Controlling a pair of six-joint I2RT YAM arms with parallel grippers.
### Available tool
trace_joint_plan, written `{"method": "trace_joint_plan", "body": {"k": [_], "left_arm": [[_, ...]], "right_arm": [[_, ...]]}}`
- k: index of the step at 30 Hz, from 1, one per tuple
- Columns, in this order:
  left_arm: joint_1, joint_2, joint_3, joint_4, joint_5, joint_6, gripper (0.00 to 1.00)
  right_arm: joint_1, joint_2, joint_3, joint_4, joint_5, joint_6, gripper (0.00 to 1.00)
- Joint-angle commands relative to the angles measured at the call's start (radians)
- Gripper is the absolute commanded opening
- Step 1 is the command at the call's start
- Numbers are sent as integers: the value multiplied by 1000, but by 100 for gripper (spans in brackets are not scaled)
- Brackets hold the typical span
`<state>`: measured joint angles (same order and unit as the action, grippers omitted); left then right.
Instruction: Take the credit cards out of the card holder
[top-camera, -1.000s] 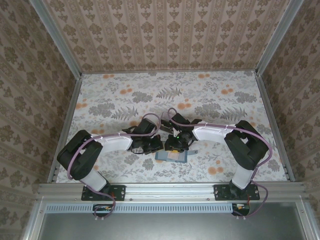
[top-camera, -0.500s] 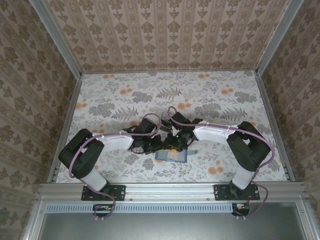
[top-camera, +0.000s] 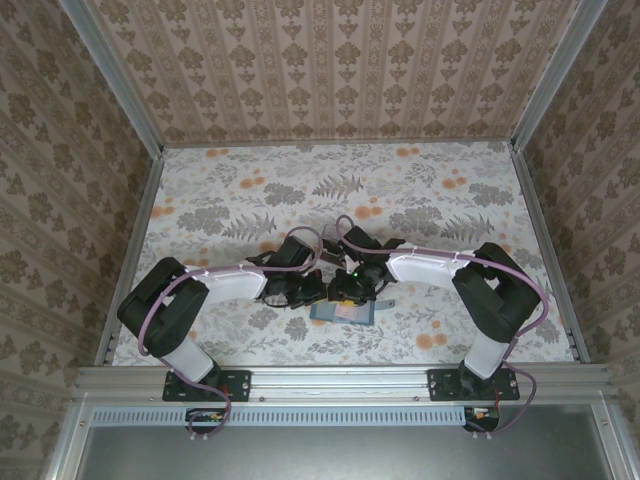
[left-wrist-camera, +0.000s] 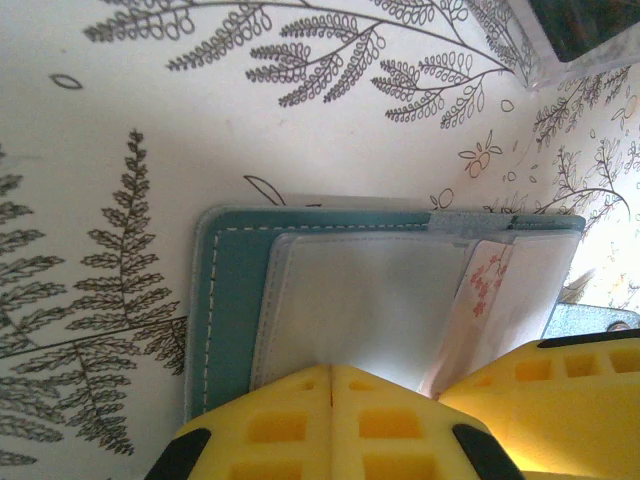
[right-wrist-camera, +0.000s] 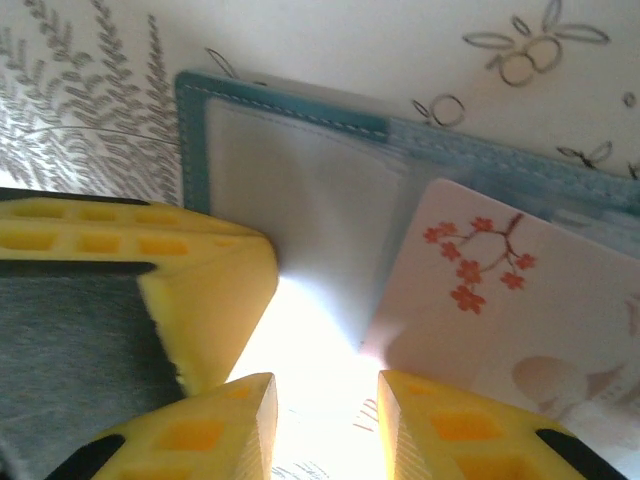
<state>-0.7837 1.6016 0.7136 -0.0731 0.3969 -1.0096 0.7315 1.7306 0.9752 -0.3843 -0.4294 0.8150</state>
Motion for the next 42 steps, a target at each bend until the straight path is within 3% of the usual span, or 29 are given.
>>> {"method": "trace_joint_plan", "body": {"k": [1, 13, 22, 33, 42], "left_arm": [[8, 13, -1, -28, -9, 15, 0], [9, 11, -6, -28, -9, 15, 0], [6, 0, 31, -36, 9, 23, 0], [-36, -3, 110, -51, 40, 23, 2], [-74, 69, 140, 17, 77, -1, 6]], "right_arm": [[8, 16, -18, -44, 18, -4, 31], [9, -11, 5, -116, 82, -27, 31], [8, -66, 5, -65, 36, -4, 32], [-15, -107, -23, -134, 137, -19, 32], [-51, -100, -68, -67, 108, -8, 29]]}}
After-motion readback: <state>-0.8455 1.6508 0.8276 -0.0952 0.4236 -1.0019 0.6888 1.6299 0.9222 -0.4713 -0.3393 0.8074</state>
